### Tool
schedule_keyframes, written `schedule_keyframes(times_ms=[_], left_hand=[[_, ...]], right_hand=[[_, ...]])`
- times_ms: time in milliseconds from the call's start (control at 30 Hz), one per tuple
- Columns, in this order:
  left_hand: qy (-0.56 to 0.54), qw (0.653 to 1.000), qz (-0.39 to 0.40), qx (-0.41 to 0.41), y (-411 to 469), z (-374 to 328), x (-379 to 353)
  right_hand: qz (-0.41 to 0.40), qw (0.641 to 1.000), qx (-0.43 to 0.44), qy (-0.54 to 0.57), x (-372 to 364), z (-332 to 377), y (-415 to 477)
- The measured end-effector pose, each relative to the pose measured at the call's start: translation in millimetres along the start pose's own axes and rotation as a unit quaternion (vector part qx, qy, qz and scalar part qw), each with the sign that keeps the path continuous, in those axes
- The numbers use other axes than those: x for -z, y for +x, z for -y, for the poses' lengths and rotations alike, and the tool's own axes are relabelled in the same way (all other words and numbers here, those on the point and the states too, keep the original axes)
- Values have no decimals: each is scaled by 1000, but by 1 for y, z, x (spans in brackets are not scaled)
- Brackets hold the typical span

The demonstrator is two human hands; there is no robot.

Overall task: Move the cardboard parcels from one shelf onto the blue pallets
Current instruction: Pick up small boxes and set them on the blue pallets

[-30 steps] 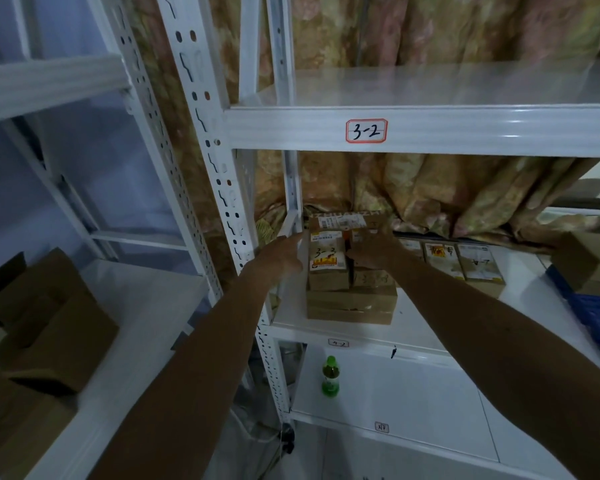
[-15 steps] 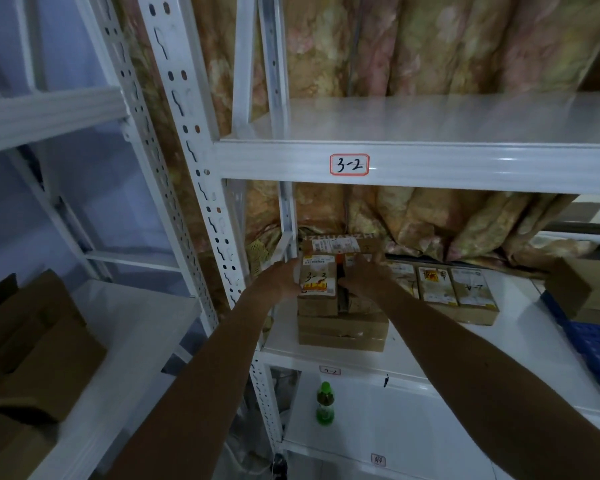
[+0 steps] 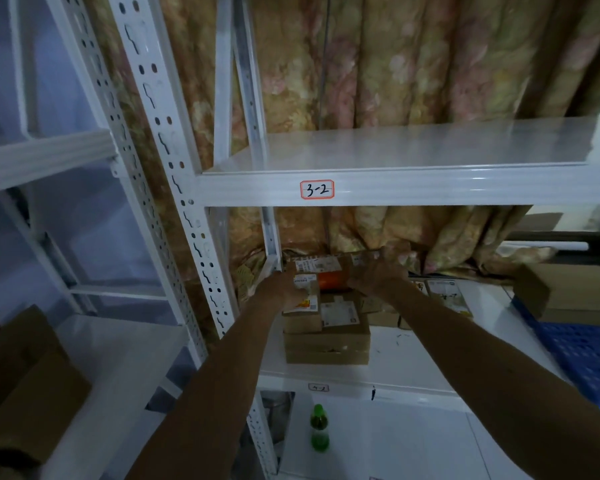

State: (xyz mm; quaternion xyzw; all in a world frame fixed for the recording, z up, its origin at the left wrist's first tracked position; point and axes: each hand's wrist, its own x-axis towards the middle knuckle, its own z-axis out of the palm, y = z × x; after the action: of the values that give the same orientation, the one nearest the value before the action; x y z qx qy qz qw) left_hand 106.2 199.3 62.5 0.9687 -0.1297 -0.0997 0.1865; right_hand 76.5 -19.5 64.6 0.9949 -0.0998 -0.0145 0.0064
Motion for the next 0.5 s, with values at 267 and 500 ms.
schedule_keyframes(times_ms=[267, 500], left_hand=[[14, 998, -46, 46, 14, -28, -34], [69, 996, -56, 26, 32, -38, -44]], right_hand=[[5, 1000, -6, 11, 16, -14, -13], [-18, 1000, -8, -7, 11, -36, -28]])
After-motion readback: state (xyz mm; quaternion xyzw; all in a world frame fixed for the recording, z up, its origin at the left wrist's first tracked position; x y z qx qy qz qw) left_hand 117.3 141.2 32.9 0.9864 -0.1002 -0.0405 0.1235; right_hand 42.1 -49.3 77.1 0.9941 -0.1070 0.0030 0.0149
